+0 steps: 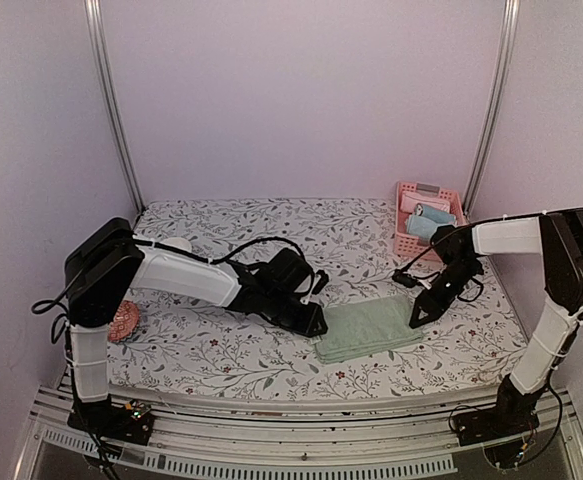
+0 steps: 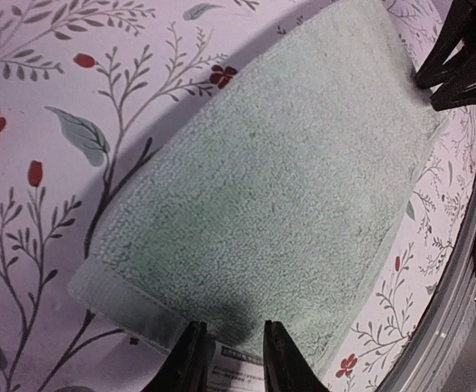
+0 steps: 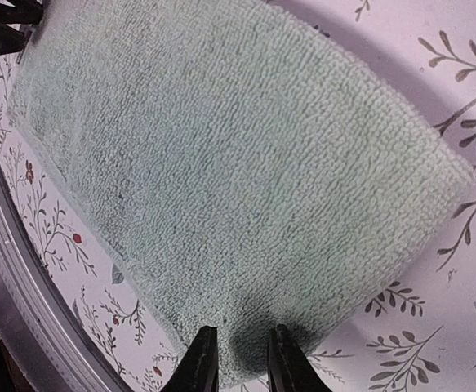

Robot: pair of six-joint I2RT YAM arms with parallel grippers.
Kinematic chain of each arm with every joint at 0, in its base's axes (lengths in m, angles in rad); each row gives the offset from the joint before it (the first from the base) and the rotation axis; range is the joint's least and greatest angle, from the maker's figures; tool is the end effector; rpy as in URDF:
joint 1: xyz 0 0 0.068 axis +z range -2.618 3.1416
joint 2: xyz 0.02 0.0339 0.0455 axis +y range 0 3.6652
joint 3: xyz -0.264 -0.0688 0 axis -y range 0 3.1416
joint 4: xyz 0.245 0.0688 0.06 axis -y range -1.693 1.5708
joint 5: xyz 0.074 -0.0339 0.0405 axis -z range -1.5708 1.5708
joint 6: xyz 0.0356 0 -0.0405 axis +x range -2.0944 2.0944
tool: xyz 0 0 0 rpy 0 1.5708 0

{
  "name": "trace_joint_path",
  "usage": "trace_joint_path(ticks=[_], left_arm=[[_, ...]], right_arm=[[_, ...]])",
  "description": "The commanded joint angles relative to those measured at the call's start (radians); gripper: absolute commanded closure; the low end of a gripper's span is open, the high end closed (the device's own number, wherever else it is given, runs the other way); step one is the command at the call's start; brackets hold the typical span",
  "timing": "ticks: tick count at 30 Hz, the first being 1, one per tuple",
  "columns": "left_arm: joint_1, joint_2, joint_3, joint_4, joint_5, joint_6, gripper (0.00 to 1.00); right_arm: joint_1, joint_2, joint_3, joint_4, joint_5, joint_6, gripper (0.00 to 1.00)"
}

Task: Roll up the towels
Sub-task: Rotate the towel at the center of the board.

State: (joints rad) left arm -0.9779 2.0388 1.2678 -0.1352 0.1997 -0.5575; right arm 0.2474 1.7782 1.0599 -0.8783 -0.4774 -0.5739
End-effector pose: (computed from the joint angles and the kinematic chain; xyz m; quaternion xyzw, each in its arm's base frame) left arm 0.2309 -0.3554 0.1357 0.2281 0.9131 -0.2932 0.1681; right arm 0.2826 0.0882 0.1502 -0.3851 0.8920 0.2353 0.0261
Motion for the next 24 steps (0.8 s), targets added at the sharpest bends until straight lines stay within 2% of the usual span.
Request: trace_joint_path(ticks=[1, 9, 16, 20, 24], left_arm=[[-0.036, 0.0, -0.008, 0.019, 0.067, 0.024, 0.73], [-0.049, 0.033, -0.009, 0.017, 0.103, 0.027, 0.74], [-0.003, 0.084, 0.019, -0.107, 0.017, 0.041, 0.75], [0.09, 0.087, 0.026, -0.154, -0.037, 0.103, 0.76], [0.197, 0.11, 0.143, -0.2, -0.104, 0.208, 0.76]], right_arm=[[-0.006, -0.06, -0.038, -0.052, 0.011, -0.058, 0.79], [-0.007, -0.054, -0.068, -0.092, 0.048, -0.108, 0.79], [0.008, 0.011, -0.127, -0.074, 0.126, -0.118, 0.8], [0.11, 0.008, -0.095, -0.093, 0.13, -0.116, 0.8], [0.257, 0.069, 0.046, -0.13, 0.043, -0.074, 0.79]])
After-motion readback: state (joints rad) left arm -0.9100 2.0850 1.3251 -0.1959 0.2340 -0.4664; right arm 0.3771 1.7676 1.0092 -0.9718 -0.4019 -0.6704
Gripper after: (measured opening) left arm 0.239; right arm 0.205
